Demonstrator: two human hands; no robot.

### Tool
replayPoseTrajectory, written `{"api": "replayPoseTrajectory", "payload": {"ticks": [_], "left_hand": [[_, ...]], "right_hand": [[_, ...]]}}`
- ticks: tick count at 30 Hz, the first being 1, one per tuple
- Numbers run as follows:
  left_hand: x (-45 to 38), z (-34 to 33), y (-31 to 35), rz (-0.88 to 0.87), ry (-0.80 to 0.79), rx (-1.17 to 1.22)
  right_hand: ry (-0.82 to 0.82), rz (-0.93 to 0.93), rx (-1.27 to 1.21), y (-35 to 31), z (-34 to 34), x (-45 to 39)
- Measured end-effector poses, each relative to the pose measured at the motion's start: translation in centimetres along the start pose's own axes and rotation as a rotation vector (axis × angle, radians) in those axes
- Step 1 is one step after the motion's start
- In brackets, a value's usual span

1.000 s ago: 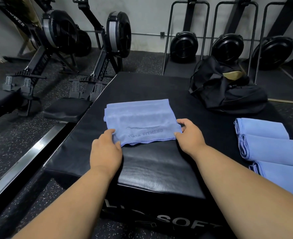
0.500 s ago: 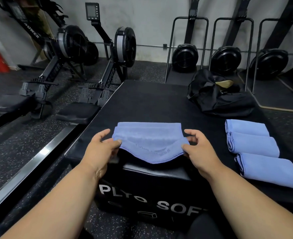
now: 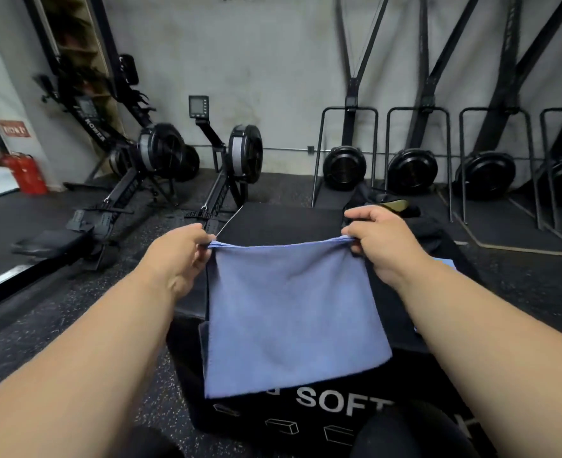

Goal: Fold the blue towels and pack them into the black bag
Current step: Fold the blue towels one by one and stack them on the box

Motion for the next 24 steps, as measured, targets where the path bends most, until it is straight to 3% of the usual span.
{"api": "replayPoseTrajectory", "payload": {"ticks": [8,12,20,24], "left_hand": [[2.1,0.0,3.5,-0.043,0.035,-0.022],[3.3,0.5,4.9,-0.106,0.051,-0.011],[2.1,3.6,1.5,-0.004,0.07,-0.095],[2.3,2.8,1.9,-0.09,0.054,-0.236]], "right_hand": [[-0.044,0.008,0.11,-3.9,-0.9,1.4],[0.034,0.062,0.048,-5.5,0.2,1.9],[-0.048,-0.069,0.105,-1.4,-0.4,3.5],[-0.137,-0.044,0.118,-1.5,-1.8,3.9]]}}
Point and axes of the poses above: each hand's wrist, its own x-axis away from the middle knuckle, its own z-axis out of the back of the hand, y = z × x, the point moved 9 cm from there along -x, towards the middle knuckle, and after that the axes turned 9 degrees about z, right-handed, at the moved point
